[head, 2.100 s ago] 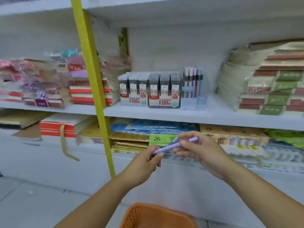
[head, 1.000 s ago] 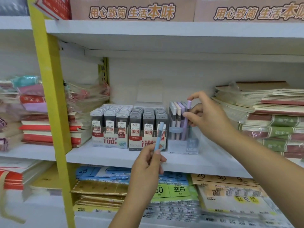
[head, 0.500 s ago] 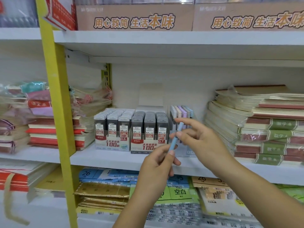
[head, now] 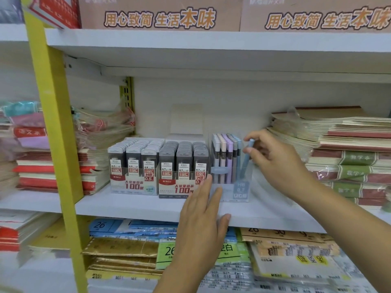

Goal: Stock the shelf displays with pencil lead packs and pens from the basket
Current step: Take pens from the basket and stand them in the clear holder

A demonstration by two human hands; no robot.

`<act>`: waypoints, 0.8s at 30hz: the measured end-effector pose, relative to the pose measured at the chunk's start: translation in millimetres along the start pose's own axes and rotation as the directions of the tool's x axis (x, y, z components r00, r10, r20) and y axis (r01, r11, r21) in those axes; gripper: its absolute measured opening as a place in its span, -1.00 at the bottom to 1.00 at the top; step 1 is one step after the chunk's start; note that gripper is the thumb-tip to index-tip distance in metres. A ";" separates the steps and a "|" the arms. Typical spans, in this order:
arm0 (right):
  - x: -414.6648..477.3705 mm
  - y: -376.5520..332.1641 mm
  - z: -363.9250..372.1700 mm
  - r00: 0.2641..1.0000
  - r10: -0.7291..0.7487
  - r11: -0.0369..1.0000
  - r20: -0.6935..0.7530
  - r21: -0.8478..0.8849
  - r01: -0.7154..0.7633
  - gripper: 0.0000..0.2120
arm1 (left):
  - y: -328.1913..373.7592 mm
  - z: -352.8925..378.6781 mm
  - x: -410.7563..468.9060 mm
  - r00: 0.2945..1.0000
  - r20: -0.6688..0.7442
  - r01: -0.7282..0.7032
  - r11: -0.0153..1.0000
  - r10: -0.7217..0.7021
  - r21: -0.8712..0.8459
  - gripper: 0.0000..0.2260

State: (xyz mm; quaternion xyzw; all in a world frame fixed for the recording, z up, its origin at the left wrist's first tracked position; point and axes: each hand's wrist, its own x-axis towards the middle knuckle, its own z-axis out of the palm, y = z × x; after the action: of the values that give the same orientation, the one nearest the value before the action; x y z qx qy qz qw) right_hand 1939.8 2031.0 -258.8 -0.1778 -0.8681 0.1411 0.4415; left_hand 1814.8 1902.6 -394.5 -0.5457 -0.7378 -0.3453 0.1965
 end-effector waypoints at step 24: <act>1.6 13.1 32.1 0.997 0.072 0.996 -0.039 -0.043 -0.074 -0.63 | -4.8 -2.4 -0.9 1.000 0.013 0.000 0.996 0.001 -0.084 -0.47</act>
State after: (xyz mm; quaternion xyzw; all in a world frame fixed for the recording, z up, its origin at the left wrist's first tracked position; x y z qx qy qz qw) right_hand 1915.1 2040.6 -281.2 -0.2217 -0.8554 0.1347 0.4483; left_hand 1810.3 1899.5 -394.9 -0.5561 -0.7236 -0.3724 0.1687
